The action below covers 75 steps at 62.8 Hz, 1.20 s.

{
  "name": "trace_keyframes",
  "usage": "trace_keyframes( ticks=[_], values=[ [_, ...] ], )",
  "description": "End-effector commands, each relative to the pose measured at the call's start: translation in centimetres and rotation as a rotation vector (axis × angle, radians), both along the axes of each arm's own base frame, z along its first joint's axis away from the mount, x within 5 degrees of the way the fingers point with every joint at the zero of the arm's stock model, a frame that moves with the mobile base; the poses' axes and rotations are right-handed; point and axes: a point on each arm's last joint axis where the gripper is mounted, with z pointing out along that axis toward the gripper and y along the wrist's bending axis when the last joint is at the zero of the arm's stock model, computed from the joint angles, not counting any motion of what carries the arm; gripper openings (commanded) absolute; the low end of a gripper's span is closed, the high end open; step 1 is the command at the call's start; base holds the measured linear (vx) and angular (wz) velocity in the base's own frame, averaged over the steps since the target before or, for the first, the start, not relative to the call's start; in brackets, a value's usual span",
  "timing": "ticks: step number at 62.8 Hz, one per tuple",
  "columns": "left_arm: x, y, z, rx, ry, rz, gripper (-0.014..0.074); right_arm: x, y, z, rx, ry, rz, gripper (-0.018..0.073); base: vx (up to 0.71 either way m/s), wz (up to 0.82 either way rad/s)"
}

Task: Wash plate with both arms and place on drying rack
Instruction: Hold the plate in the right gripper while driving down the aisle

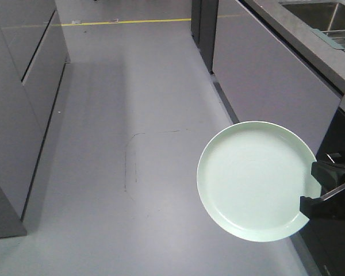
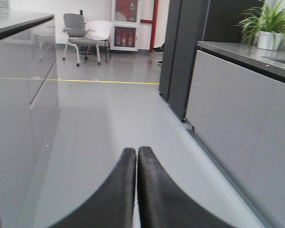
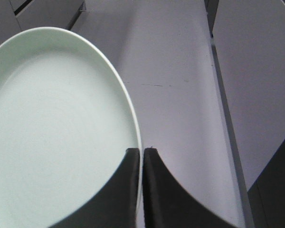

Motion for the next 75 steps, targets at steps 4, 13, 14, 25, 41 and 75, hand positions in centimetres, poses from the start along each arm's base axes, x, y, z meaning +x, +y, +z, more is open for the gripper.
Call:
trace_keyframes(
  ticks=[4,13,14,25,41,75],
  values=[
    [-0.05,0.01,0.21,-0.018,-0.07,0.0,-0.0006,0.27,-0.04,1.76,0.014,-0.11,-0.004,-0.0008,-0.02,0.28],
    [-0.05,0.01,0.21,-0.018,-0.07,0.0,-0.0006,0.27,-0.04,1.76,0.014,-0.11,-0.004,-0.0008,-0.01,0.25],
    [-0.05,0.01,0.21,-0.018,-0.07,0.0,-0.0006,0.27,-0.04,1.76,0.014,-0.11,-0.004,-0.0008,-0.01,0.23],
    [-0.05,0.01,0.21,-0.018,-0.07,0.0,-0.0006,0.27,-0.04,1.75,0.013,-0.109,-0.004,-0.0008,-0.01,0.2],
    [-0.05,0.01,0.21,-0.018,-0.07,0.0,-0.0006,0.27,-0.04,1.75,0.013,-0.109,-0.004,-0.0008,0.0,0.13],
    [-0.05,0.01,0.21,-0.018,-0.07,0.0,-0.0006,0.27,-0.04,1.75,0.013,-0.109,-0.004,-0.0008,0.03,0.06]
  ],
)
